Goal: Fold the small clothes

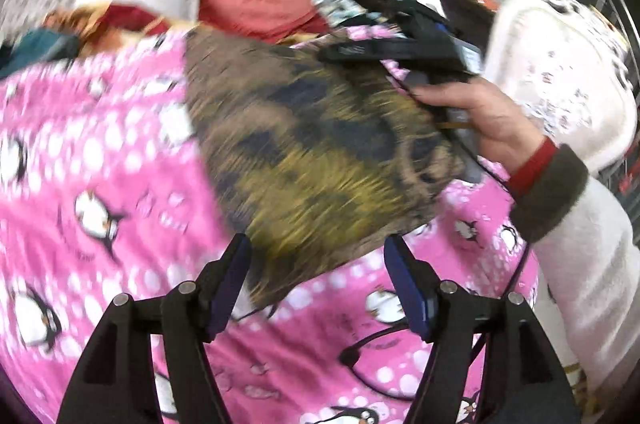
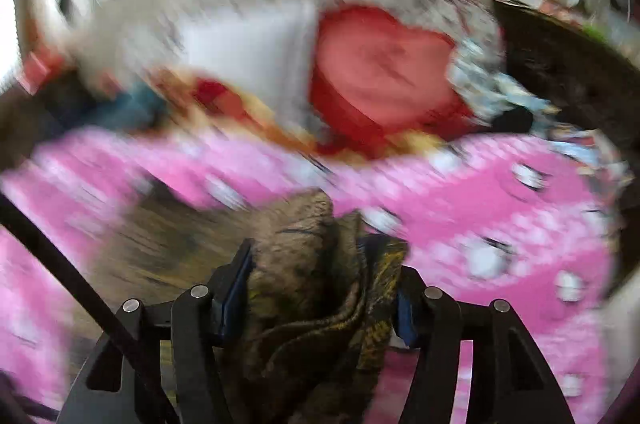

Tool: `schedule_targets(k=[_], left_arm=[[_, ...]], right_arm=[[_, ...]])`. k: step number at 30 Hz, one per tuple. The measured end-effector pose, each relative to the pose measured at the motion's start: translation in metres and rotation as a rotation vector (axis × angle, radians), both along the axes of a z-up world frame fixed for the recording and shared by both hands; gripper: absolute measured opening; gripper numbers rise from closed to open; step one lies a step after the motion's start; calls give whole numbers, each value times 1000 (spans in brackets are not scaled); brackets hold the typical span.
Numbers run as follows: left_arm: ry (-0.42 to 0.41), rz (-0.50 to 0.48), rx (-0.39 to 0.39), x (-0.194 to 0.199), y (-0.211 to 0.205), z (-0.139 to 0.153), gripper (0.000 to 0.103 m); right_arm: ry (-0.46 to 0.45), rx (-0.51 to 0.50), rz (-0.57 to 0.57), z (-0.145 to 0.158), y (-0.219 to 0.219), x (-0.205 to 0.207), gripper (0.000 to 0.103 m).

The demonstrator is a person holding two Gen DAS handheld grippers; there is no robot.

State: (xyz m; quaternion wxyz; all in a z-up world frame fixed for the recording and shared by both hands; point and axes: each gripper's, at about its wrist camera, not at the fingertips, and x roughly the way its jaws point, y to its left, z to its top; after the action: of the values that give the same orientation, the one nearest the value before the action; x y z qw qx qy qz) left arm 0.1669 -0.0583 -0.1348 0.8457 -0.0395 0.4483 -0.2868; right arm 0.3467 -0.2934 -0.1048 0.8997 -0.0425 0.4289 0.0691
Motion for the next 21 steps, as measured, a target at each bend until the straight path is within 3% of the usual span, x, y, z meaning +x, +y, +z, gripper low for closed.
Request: schedule_targets(k=[1, 4, 6, 9, 13, 15, 16, 17, 21], left_arm=[[2, 8, 0, 1, 6, -2, 68], [-31, 38, 28, 2, 16, -3, 68], [-25, 46, 10, 1, 25, -1, 68], [-23, 60, -27, 12, 24, 1, 68], [-38, 84, -54, 18, 13, 8, 74], [-43, 90, -47, 21, 5, 11, 74], [-49, 89, -41, 20, 3, 11, 74], [-60, 93, -27, 20, -1, 10, 74], [-29, 119, 74, 23, -9, -8, 74]], right_arm=[[13, 13, -16, -2, -6, -2, 62], [-23, 123, -106, 14, -44, -26, 82], [-16, 204, -140, 25, -66, -43, 82], [-15, 318, -100, 39, -85, -84, 82], [22, 277, -20, 28, -66, -142, 82], [41, 277, 23, 14, -52, -160, 64], [60, 279, 49, 6, -43, -164, 38], [69, 271, 62, 1, -40, -169, 18], [54, 121, 83, -18, -17, -191, 14]])
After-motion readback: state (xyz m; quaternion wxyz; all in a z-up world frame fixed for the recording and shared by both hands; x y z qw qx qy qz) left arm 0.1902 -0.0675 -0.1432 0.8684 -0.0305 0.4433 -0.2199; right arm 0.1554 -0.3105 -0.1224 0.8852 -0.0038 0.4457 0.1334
